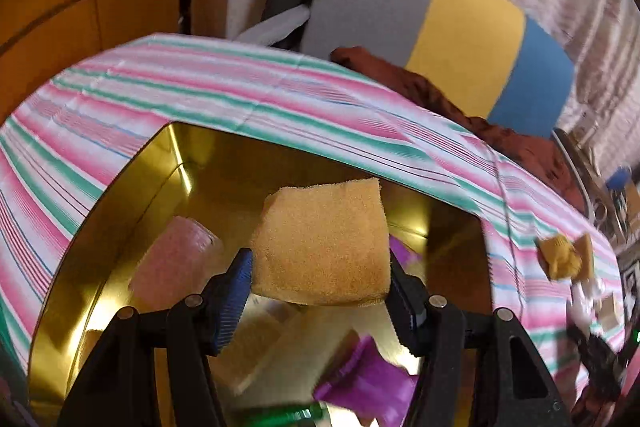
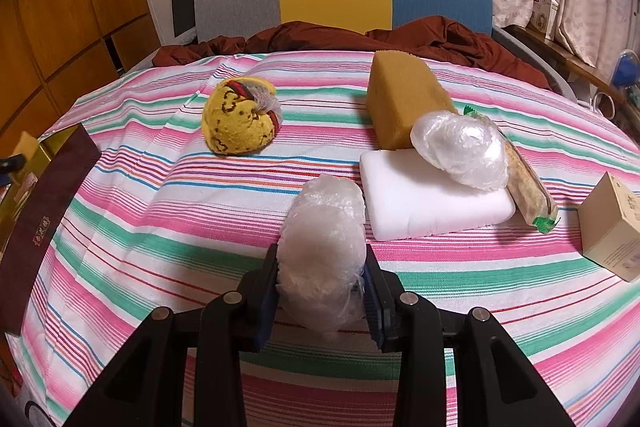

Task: Organize objects
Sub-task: 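Carry the sponge into the tin and open the left tool while the right tool holds the bundle, then lower the plastic-wrapped bundle into the tin and open the right tool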

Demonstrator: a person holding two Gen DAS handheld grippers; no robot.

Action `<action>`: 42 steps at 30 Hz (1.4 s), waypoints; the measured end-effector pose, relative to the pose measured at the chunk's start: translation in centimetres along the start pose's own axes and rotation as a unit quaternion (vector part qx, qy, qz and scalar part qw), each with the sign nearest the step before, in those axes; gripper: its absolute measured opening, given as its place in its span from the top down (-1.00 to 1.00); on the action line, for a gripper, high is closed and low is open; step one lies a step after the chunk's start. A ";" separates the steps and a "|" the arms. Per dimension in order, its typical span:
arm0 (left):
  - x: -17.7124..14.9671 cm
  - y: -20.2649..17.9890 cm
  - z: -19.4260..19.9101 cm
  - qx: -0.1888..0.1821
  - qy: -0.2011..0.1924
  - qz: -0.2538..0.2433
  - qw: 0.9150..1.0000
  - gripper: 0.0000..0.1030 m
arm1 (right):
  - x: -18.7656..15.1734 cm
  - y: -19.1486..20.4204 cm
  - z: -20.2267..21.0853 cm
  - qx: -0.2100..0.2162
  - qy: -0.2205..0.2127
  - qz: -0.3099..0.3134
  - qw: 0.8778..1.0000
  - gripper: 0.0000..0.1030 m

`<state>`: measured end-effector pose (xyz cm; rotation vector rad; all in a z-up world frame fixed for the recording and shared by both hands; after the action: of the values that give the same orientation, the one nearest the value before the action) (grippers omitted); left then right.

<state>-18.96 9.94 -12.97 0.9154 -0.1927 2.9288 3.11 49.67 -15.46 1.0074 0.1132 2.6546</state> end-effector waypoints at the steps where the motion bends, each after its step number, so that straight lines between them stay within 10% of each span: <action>1: 0.2 0.2 -0.5 0.003 0.006 0.005 1.000 -0.23 | 0.0 0.0 0.0 -0.001 -0.001 0.001 1.000 0.26; 9: 0.4 2.1 -2.7 0.024 0.029 0.033 0.999 -0.34 | 0.7 3.2 1.6 0.026 -0.023 0.027 0.999 0.31; 26: -1.9 5.2 4.7 -0.032 -0.058 0.108 0.992 -0.56 | 0.9 24.7 4.7 0.210 -0.035 0.111 0.971 0.30; 42: -5.2 7.3 7.6 -0.026 -0.080 0.127 0.988 -0.56 | 3.2 33.8 -2.7 0.196 0.021 0.144 0.970 0.26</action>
<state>-11.20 1.53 -10.45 1.1997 -0.4222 3.0569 -9.35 18.58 -9.42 1.1583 0.5598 2.9909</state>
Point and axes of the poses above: each gripper's, at about its wrist camera, not at the fingertips, and z roughly against the way its jaws point, y to its left, x to its top, the point moved 9 cm from there along -z, roughly the way its jaws point, and after that the axes turned 8 degrees about x, right-handed, at the moved point
